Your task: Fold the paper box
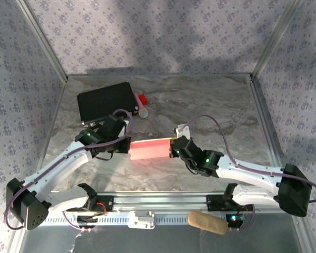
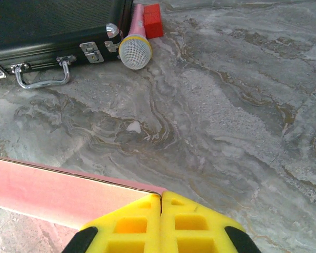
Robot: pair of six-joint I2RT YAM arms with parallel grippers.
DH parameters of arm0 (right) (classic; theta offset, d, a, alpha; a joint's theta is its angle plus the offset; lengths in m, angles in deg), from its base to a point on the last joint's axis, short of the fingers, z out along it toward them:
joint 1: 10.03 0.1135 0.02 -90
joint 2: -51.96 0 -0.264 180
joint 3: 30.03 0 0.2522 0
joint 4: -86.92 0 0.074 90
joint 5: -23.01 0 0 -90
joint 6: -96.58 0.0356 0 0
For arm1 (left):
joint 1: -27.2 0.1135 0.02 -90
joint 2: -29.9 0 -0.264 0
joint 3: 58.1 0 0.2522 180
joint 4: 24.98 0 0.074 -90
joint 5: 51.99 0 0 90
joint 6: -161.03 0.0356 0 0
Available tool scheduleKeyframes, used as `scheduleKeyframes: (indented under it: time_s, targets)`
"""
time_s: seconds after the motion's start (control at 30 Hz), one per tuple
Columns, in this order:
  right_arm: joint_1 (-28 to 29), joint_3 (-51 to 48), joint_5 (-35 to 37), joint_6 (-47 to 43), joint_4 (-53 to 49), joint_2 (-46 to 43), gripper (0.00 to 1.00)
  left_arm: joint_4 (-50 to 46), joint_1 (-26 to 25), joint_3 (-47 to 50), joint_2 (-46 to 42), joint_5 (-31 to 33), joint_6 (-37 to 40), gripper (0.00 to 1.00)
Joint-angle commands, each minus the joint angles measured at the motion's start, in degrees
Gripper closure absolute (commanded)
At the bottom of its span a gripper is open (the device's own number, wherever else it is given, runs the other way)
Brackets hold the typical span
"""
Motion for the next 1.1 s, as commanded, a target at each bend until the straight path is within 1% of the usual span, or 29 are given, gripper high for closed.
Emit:
scheduleKeyframes:
  time_s: [0.0, 0.13, 0.27, 0.4, 0.6, 0.87, 1.07]
  targets:
    - [-0.1, 0.4, -1.8, 0.2, -6.1, 1.4, 1.0, -2.7, -0.1, -2.0, 0.5, 2.2, 1.4, 1.0]
    - [-0.1, 0.6, -1.8, 0.2, -6.1, 2.0, 1.0, -3.7, -0.2, -2.2, 1.1, 3.7, 1.8, 1.0]
    - [-0.1, 0.6, -1.2, 0.6, -6.1, 2.6, 1.0, -3.6, -0.2, -2.2, 1.2, 3.7, 1.6, 1.0]
    - [0.2, 0.6, -0.7, 0.9, -5.2, 3.0, 1.0, -1.7, -0.5, -0.6, 0.8, 3.4, 0.2, 1.0]
    - [0.7, -0.7, 0.2, 1.0, -3.8, 3.0, 1.0, 1.9, -2.4, 2.6, 0.3, 4.0, -2.7, 1.0]
    - [1.3, -5.1, 1.4, 0.7, 0.2, 2.6, 1.0, 4.8, -3.7, 6.0, -1.7, 5.6, -5.2, 1.0]
    - [4.3, -8.6, 5.1, -0.5, 3.7, 3.2, 1.0, 6.4, -4.3, 8.3, -2.9, 6.0, -6.3, 1.0]
